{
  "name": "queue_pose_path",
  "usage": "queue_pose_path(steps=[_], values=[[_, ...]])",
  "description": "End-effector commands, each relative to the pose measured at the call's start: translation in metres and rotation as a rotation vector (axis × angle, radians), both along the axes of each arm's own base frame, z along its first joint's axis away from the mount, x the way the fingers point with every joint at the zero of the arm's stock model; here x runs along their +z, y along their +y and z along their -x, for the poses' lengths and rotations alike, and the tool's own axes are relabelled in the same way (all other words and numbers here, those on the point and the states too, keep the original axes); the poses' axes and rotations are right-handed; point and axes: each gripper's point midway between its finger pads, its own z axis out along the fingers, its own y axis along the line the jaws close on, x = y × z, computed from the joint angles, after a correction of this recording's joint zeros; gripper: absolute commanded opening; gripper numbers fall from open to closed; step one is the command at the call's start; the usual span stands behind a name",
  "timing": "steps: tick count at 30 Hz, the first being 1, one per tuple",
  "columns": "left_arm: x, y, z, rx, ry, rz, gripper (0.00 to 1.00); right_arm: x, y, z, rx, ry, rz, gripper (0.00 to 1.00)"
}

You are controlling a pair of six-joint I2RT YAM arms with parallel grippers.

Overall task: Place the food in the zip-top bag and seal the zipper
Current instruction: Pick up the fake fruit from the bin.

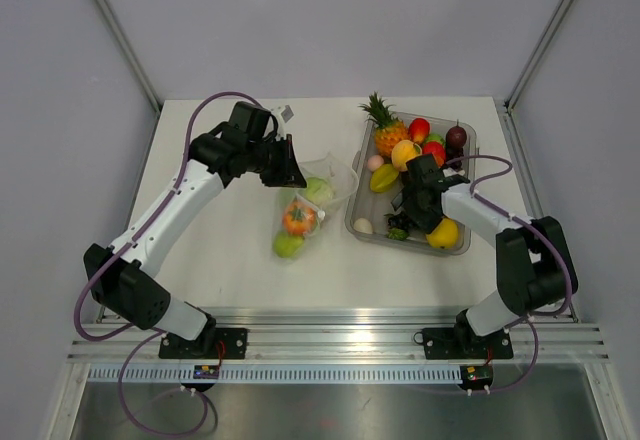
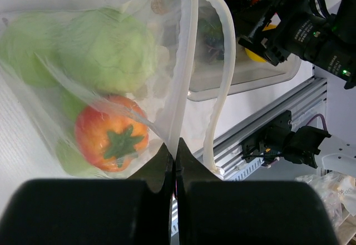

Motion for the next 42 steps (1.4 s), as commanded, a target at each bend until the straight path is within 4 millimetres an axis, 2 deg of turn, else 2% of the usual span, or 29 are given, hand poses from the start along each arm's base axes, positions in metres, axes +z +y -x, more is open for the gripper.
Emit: queue_pose_path(steps=[1, 5, 7, 10, 11, 12, 14, 16, 17, 20, 28, 29, 33, 37, 38, 40, 42], values=[[0.035, -0.014, -0.006, -0.034, -0.092, 0.089, 0.0, -0.008, -0.005, -0.022, -0.073, -0.057, 0.011, 0.78], [0.036, -0.012, -0.003, -0.042, -0.094, 0.088, 0.0, -0.022, -0.007, -0.024, -0.075, -0.048, 0.026, 0.75], [0.038, -0.012, -0.001, -0.044, -0.096, 0.09, 0.0, -0.03, -0.004, -0.027, -0.059, -0.056, 0.019, 0.7], [0.038, -0.012, 0.001, -0.051, -0.096, 0.091, 0.0, -0.033, 0.004, -0.029, -0.02, -0.06, -0.007, 0.53], [0.038, -0.013, 0.002, -0.054, -0.095, 0.092, 0.0, -0.028, 0.007, -0.03, -0.011, -0.071, -0.025, 0.49], [0.037, -0.013, 0.002, -0.056, -0.093, 0.089, 0.0, -0.024, 0.007, -0.029, -0.006, -0.079, -0.031, 0.4], [0.036, -0.013, 0.003, -0.059, -0.093, 0.087, 0.0, -0.013, 0.01, -0.028, 0.008, -0.099, -0.049, 0.3], [0.033, -0.013, 0.003, -0.058, -0.087, 0.085, 0.0, 0.01, 0.012, -0.028, 0.027, -0.147, -0.071, 0.23], [0.033, -0.014, 0.004, -0.064, -0.088, 0.088, 0.0, 0.018, 0.016, -0.025, 0.043, -0.153, -0.093, 0.22], [0.027, -0.015, 0.003, -0.069, -0.079, 0.087, 0.0, 0.059, 0.023, -0.018, 0.087, -0.229, -0.154, 0.22], [0.024, -0.016, 0.002, -0.078, -0.076, 0.085, 0.0, 0.132, 0.04, 0.002, 0.234, -0.363, -0.261, 0.13], [0.023, -0.016, 0.003, -0.079, -0.077, 0.084, 0.0, 0.148, 0.044, 0.005, 0.26, -0.393, -0.288, 0.12], [0.018, -0.015, 0.005, -0.079, -0.069, 0.078, 0.0, 0.189, 0.058, 0.015, 0.376, -0.479, -0.326, 0.1], [0.012, -0.014, 0.007, -0.077, -0.06, 0.078, 0.0, 0.23, 0.076, 0.025, 0.485, -0.546, -0.347, 0.1], [0.013, -0.015, 0.007, -0.079, -0.063, 0.084, 0.0, 0.246, 0.088, 0.029, 0.528, -0.576, -0.364, 0.1], [0.01, -0.014, 0.008, -0.079, -0.056, 0.083, 0.0, 0.258, 0.101, 0.033, 0.587, -0.591, -0.369, 0.11], [0.01, -0.015, 0.008, -0.081, -0.057, 0.084, 0.0, 0.269, 0.125, 0.04, 0.662, -0.592, -0.372, 0.12]])
